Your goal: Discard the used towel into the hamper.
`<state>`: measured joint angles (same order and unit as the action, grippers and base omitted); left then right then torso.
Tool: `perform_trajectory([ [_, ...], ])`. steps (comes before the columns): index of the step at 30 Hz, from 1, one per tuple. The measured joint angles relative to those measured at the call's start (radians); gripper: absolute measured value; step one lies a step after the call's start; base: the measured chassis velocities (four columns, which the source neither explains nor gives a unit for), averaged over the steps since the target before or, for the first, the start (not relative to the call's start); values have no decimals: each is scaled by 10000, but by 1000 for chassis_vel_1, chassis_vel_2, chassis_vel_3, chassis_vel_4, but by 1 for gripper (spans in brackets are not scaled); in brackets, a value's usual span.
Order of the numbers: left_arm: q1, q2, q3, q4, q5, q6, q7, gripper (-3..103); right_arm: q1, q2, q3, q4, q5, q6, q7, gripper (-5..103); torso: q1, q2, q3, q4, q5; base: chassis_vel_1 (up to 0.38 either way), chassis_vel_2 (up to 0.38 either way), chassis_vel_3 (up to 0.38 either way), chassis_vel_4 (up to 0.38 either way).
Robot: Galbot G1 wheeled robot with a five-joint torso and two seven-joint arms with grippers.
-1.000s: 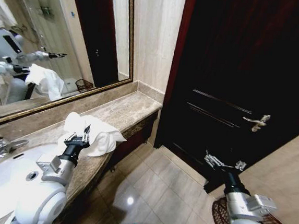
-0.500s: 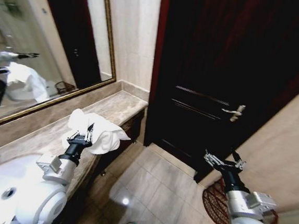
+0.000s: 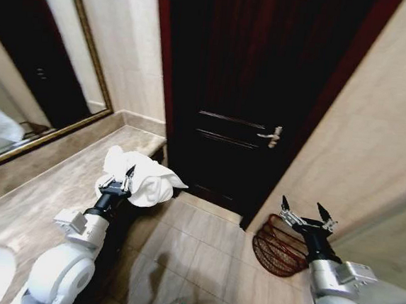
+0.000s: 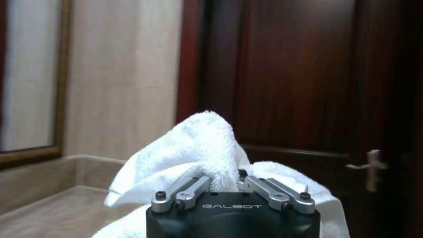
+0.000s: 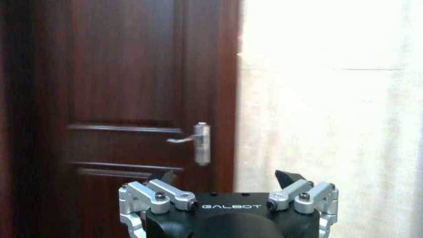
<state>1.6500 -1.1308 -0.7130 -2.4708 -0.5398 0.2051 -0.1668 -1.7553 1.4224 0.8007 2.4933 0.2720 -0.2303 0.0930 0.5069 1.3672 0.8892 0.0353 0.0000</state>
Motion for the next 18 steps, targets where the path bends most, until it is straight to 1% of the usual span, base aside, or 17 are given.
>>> perform_trajectory([
  [10, -30, 24, -2, 75, -47, -59, 264, 9, -35, 139, 55, 10, 19, -6, 159, 100, -2, 1, -1, 4, 0, -121, -123, -116, -130],
  [14, -47, 34, -6, 138, -40, -127, 347, 9, -52, 161, 50, 50, 57, -78, 357, 100, 0, 0, 0, -1, 1, -124, -122, -138, -131],
  [18, -98, 37, 10, 172, -38, -151, 396, 9, -68, 185, 109, 54, 45, -79, 389, 100, -1, 1, 0, 2, 0, -128, -120, -135, -126],
])
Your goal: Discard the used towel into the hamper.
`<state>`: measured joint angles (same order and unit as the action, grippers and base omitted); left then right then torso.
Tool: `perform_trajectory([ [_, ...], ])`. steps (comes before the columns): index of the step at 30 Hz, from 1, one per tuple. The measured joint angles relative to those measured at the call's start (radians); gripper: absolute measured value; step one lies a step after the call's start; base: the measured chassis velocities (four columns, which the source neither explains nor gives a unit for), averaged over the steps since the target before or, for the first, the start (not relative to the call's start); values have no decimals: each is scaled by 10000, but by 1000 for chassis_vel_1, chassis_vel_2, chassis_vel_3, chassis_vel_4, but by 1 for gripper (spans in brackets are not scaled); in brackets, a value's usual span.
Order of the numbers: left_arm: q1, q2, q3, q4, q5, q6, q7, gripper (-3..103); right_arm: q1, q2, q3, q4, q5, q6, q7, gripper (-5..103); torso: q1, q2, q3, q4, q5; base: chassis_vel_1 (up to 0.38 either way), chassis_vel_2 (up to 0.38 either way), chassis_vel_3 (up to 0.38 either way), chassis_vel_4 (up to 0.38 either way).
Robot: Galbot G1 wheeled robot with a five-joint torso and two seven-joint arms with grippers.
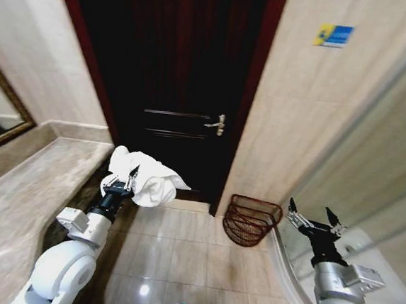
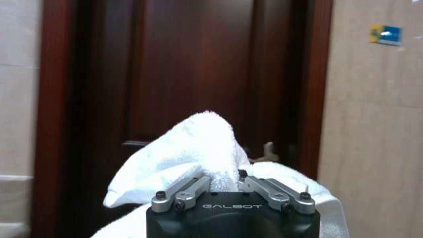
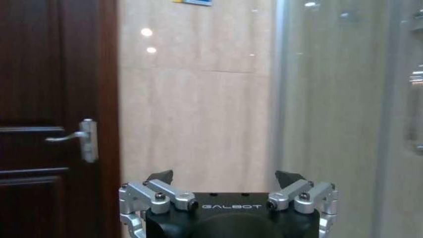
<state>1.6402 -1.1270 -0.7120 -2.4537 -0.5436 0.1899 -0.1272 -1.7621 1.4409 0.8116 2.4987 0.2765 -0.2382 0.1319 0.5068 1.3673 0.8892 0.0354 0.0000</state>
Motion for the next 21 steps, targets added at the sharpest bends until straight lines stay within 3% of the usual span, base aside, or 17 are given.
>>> perform_trajectory([
  [18, -42, -214, 41, 196, 53, -73, 272, 9, -35, 70, -159, 13, 54, -83, 352, 100, 0, 0, 0, 2, 0, -126, -130, -126, -122],
  [21, -104, -360, 8, 408, 33, -379, 725, 9, -50, 120, -143, 16, 46, -77, 431, 100, 0, 1, 0, -1, 0, -134, -129, -131, -125],
])
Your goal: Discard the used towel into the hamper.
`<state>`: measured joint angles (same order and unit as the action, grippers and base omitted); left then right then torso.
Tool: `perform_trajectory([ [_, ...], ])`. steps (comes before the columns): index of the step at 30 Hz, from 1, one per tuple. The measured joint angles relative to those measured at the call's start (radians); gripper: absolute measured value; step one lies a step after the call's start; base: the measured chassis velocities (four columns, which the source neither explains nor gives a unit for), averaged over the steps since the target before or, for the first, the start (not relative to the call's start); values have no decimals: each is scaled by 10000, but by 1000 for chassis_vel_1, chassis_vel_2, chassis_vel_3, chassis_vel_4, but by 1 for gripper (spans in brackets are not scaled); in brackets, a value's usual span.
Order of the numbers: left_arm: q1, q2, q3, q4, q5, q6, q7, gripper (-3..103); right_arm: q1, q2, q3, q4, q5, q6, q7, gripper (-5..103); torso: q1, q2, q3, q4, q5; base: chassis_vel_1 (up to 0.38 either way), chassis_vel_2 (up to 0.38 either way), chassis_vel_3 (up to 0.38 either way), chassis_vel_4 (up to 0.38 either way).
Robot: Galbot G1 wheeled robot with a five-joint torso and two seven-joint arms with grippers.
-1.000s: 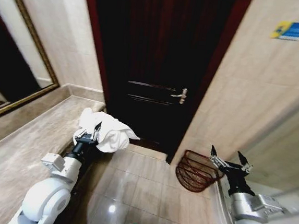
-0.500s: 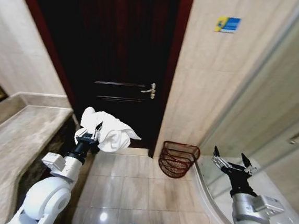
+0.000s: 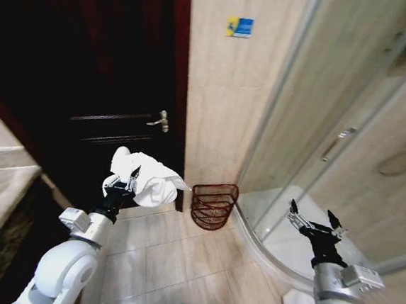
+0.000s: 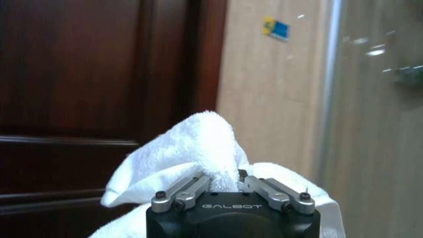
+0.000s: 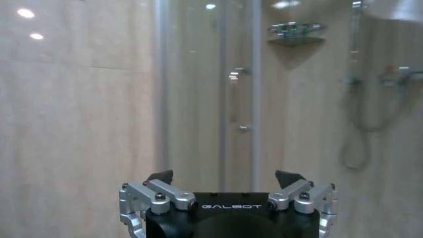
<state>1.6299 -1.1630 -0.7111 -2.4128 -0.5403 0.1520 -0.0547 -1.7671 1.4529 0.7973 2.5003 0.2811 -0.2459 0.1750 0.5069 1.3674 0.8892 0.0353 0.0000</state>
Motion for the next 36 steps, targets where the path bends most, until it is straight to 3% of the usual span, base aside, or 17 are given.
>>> perform_trajectory([
  [9, -148, -247, -76, 288, -374, -634, 986, 9, 131, -44, 25, 1, -5, -1, 43, 100, 0, 1, 0, 1, 0, -86, -90, -86, -75],
  [32, -90, -340, 22, 600, 16, -1074, 1008, 9, 85, 18, -73, -211, -144, 338, -118, 100, -1, -11, -3, 0, 0, -48, 51, 49, -48],
  [36, 8, -446, 48, 678, 236, -1089, 1000, 9, 84, 21, -71, -213, -153, 348, -110, 100, -69, -163, -84, 2, 0, 0, 0, 0, 0],
])
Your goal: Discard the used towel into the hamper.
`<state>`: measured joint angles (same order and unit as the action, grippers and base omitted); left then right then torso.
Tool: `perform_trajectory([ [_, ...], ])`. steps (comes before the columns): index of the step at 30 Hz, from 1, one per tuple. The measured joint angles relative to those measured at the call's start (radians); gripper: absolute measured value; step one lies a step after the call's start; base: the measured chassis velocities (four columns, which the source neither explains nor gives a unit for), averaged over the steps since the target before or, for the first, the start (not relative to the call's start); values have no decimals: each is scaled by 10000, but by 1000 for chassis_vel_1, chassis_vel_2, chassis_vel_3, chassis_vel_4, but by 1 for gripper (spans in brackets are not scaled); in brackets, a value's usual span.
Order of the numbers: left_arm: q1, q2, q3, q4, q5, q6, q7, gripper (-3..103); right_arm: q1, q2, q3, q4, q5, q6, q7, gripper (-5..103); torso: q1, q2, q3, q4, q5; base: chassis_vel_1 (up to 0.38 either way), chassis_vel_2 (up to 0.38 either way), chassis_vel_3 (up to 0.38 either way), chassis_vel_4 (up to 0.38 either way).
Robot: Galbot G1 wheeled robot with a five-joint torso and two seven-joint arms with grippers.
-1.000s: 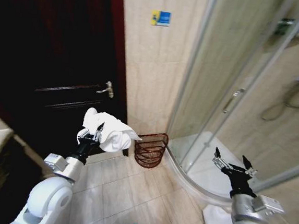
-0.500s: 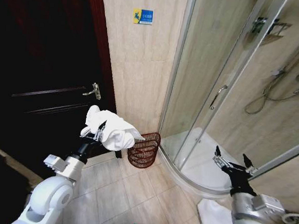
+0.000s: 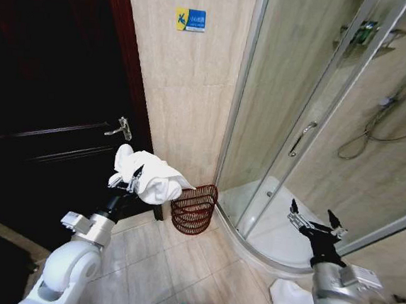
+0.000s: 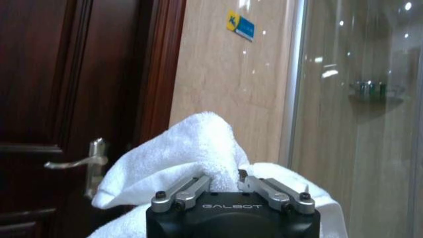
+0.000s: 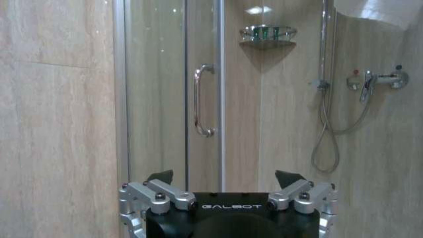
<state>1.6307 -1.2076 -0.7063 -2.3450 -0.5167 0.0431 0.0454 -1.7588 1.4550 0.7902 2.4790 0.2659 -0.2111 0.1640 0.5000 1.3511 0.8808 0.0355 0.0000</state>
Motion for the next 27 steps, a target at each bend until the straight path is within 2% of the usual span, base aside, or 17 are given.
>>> perform_trajectory([
  [27, 104, -246, -36, 627, 221, -542, 211, 9, -198, 252, -82, -10, -254, 38, -161, 100, -738, -1628, -882, -1, 0, 0, 0, 0, 0],
])
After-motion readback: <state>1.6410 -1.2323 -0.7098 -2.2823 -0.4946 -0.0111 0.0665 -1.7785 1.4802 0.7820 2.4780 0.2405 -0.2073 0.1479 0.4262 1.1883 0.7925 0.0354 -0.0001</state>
